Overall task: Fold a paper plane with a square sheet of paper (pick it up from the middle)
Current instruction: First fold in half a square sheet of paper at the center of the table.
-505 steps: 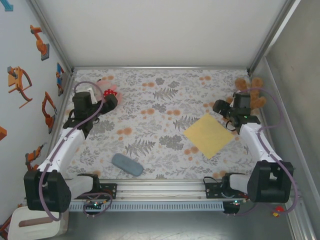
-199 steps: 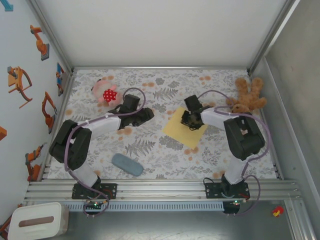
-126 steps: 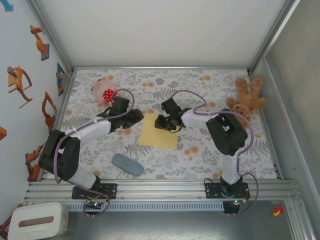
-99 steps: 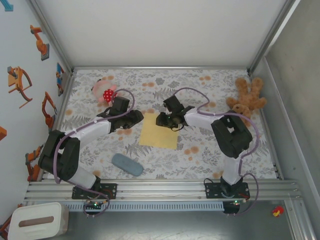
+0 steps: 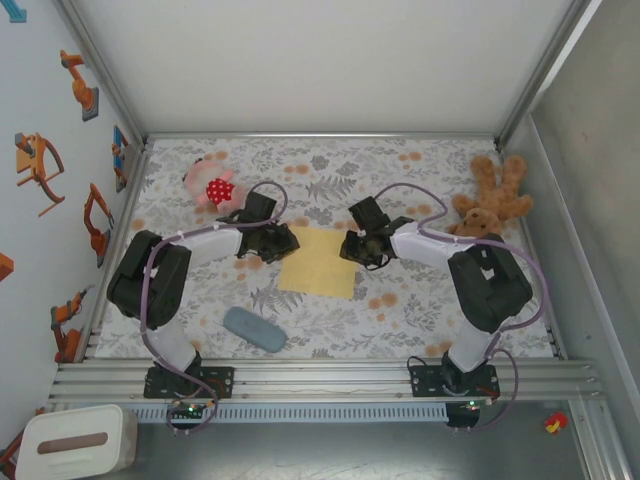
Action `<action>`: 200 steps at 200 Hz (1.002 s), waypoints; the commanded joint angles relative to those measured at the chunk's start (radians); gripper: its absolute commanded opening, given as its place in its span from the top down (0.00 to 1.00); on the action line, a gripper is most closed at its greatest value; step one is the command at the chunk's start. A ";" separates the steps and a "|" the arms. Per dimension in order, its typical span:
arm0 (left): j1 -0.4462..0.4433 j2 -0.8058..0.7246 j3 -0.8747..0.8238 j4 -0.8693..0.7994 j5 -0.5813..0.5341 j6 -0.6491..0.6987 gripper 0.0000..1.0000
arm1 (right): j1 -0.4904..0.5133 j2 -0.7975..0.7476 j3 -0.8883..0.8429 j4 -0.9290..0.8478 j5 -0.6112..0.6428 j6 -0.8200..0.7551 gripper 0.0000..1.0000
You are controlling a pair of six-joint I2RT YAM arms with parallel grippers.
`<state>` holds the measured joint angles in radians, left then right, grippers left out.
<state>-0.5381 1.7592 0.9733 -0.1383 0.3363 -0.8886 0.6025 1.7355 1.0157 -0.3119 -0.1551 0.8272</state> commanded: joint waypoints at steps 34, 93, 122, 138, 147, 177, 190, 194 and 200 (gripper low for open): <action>-0.003 0.048 -0.004 0.012 -0.002 -0.045 0.90 | -0.003 0.020 -0.015 -0.020 0.025 0.035 0.81; -0.003 0.075 -0.016 -0.012 -0.013 -0.049 0.92 | -0.004 0.077 -0.003 -0.010 -0.005 0.047 0.86; -0.006 0.092 -0.032 0.000 -0.011 -0.064 0.93 | -0.004 0.097 -0.002 -0.007 -0.018 0.048 0.87; -0.007 0.100 -0.038 0.009 -0.006 -0.070 0.93 | -0.004 0.104 -0.001 -0.007 -0.018 0.046 0.87; -0.008 0.106 -0.039 0.012 0.000 -0.073 0.93 | -0.004 0.107 0.001 -0.001 -0.021 0.046 0.87; -0.008 0.111 -0.042 0.033 0.015 -0.089 0.93 | -0.005 0.121 0.009 0.023 -0.047 0.047 0.87; -0.009 0.106 -0.046 0.055 0.025 -0.099 0.93 | -0.005 0.127 0.016 0.033 -0.054 0.046 0.87; -0.008 0.103 -0.048 0.062 0.029 -0.103 0.93 | -0.003 0.129 0.017 0.036 -0.056 0.047 0.87; -0.009 0.099 -0.051 0.076 0.035 -0.106 0.93 | -0.004 0.133 0.022 0.043 -0.062 0.045 0.87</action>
<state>-0.5381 1.8339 0.9539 -0.0654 0.3607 -0.9607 0.5980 1.8214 1.0264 -0.2615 -0.2020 0.8646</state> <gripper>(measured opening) 0.069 0.129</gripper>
